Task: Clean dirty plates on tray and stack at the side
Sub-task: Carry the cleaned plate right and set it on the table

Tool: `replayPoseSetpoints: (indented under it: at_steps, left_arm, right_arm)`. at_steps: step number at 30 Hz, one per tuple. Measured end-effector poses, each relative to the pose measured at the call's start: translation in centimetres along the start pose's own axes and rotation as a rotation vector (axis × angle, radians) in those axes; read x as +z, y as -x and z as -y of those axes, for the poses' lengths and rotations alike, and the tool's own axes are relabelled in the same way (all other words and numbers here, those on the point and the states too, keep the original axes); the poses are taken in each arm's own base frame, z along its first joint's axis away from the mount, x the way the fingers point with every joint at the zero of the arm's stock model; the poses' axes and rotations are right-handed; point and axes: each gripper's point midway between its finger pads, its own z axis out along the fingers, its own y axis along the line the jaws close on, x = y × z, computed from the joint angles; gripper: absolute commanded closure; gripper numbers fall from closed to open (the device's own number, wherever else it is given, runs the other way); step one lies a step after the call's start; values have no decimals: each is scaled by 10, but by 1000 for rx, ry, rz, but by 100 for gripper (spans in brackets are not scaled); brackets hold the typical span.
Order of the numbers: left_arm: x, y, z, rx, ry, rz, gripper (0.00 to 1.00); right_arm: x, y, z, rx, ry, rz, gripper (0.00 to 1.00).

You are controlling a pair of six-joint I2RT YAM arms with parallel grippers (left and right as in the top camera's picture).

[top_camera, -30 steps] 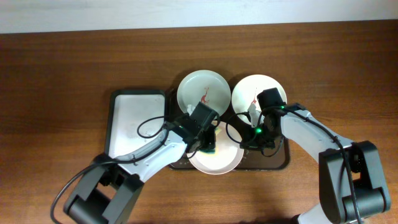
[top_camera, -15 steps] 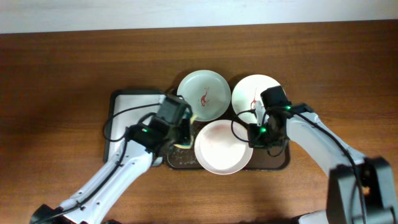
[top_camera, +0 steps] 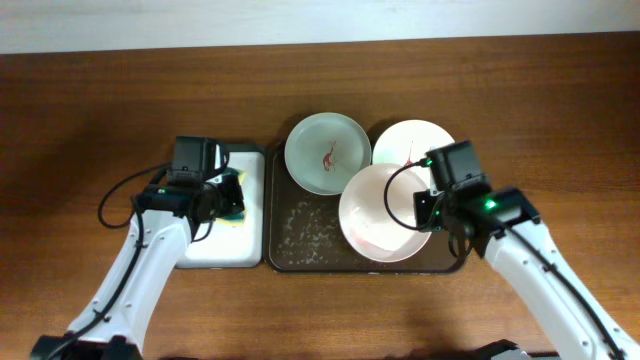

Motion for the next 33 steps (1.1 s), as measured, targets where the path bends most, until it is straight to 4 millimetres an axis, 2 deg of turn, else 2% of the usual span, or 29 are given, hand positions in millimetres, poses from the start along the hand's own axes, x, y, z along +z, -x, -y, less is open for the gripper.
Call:
replayPoseSetpoints:
  at_steps: [7, 14, 18, 24, 29, 30, 31, 33]
  left_arm:
    - [31, -17, -9, 105, 27, -106, 100]
    - [58, -36, -15, 128, 45, -199, 100]
    - [60, -37, -15, 127, 46, -204, 100]
    - [61, -34, -15, 130, 43, -191, 100]
    - [62, -31, -14, 133, 40, -180, 83]
    - [62, -30, -14, 137, 39, -177, 74]
    - [62, -29, -13, 139, 38, -174, 57]
    - [62, -29, -13, 146, 36, -170, 45]
  right_arm:
    - [-31, 21, -7, -167, -280, 211, 96]
    - [-72, 56, -39, -338, -439, 476, 96]
    - [-85, 60, -43, -396, -511, 527, 96]
    - [-89, 61, -38, -407, -553, 531, 96]
    - [-84, 60, -28, -340, -548, 513, 96]
    - [-80, 59, -22, -313, -539, 495, 96]
    - [-75, 58, -16, -278, -528, 475, 96]
    - [-66, 57, -3, -206, -504, 440, 96]
